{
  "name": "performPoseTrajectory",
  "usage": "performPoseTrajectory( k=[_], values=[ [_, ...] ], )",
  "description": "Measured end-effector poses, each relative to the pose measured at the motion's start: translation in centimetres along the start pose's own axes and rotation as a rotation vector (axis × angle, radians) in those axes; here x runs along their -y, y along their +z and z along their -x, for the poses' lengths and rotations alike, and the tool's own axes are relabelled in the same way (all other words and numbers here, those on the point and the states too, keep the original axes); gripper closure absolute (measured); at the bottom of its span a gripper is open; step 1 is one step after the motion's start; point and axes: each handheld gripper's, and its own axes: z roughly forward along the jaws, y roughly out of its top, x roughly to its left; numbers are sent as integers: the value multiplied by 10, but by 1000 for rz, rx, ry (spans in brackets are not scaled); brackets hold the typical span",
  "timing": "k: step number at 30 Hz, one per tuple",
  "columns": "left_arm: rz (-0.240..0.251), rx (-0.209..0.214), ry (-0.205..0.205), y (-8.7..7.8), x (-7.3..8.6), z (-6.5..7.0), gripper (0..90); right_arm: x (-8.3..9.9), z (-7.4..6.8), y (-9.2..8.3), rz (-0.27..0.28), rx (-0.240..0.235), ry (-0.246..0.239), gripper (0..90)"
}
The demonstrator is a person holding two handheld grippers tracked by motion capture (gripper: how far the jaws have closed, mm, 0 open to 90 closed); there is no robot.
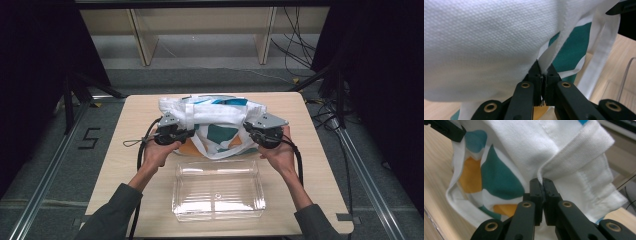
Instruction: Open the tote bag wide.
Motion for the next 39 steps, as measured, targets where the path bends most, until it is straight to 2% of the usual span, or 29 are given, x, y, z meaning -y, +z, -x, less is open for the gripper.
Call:
performPoseTrajectory(
  k=[5, 6, 8, 9, 10, 11, 12, 13, 14, 15, 16, 17, 18, 20, 22, 23, 24, 27, 28, 29, 30, 31, 33, 34, 35, 36, 37, 38, 39],
  values=[
    [-50, 7, 26, 4, 17, -1, 876, 9, -4, 5, -51, -26, -9, 876],
    [-99, -1, 64, 6, 26, -3, 876, 16, -7, 4, -83, -45, -6, 876],
    [-112, 0, 64, 8, 30, -4, 872, 20, -8, 4, -88, -44, -17, 876],
    [-116, 8, 64, 8, 33, -6, 867, 26, -8, 5, -124, -69, -8, 875],
    [-94, 14, 34, 8, 35, -6, 852, 29, -8, 5, -124, -74, -2, 875],
    [-93, 21, 30, 5, 35, -5, 852, 29, -8, 5, -124, -74, -2, 875],
    [-103, 18, 46, -3, 34, -2, 743, 33, -8, 6, -128, -86, 11, 875],
    [-103, 18, 46, -3, 34, -2, 714, 33, -8, 6, -128, -86, 11, 875],
    [-104, 19, 57, -12, 32, 0, 714, 33, -8, 6, -130, -89, 22, 876],
    [-93, 19, 50, -19, 30, 3, 696, 34, -7, 6, -135, -106, 14, 875],
    [-71, 52, 45, -37, 24, 7, 639, 37, -8, 7, -140, -119, 21, 873],
    [-62, 50, 47, -46, 20, 9, 590, 38, -9, 7, -146, -130, 36, 872],
    [-60, 60, 40, -54, 16, 10, 552, 39, -8, 7, -144, -130, 26, 871],
    [-35, 49, 59, -70, 7, 9, 534, 40, -9, 8, -150, -135, 35, 870],
    [-26, 44, 57, -77, 3, 8, 480, 40, -9, 7, -153, -141, 35, 869],
    [-11, 32, 48, -89, -7, 6, 474, 40, -9, 6, -155, -128, 37, 865],
    [-11, 32, 48, -89, -7, 6, 476, 40, -9, 6, -155, -128, 37, 865],
    [39, 32, 47, -98, -21, 3, 506, 42, -8, 6, -160, -143, 35, 864],
    [65, 34, 54, -99, -32, 1, 611, 43, -7, 7, -171, -151, 57, 864],
    [65, 34, 54, -99, -32, 1, 647, 44, -7, 7, -169, -152, 54, 864],
    [85, 17, 62, -95, -42, 0, 684, 44, -6, 7, -161, -146, 46, 864],
    [85, 17, 62, -95, -42, 0, 712, 44, -6, 7, -161, -146, 46, 864],
    [107, 5, 56, -89, -51, -4, 738, 45, -6, 8, -166, -152, 36, 864],
    [110, 0, 53, -83, -55, -5, 760, 45, -8, 8, -172, -158, 48, 864],
    [111, -9, 51, -73, -59, -7, 798, 45, -8, 8, -167, -153, 30, 864],
    [111, -9, 51, -73, -59, -7, 810, 45, -9, 8, -165, -158, 22, 864],
    [88, -21, 55, -61, -59, -9, 819, 45, -10, 8, -175, -160, 30, 865],
    [88, -21, 55, -61, -59, -9, 824, 45, -10, 8, -175, -160, 30, 865],
    [71, -41, 57, -54, -55, -12, 824, 46, -10, 8, -176, -158, 31, 864]
  ],
)
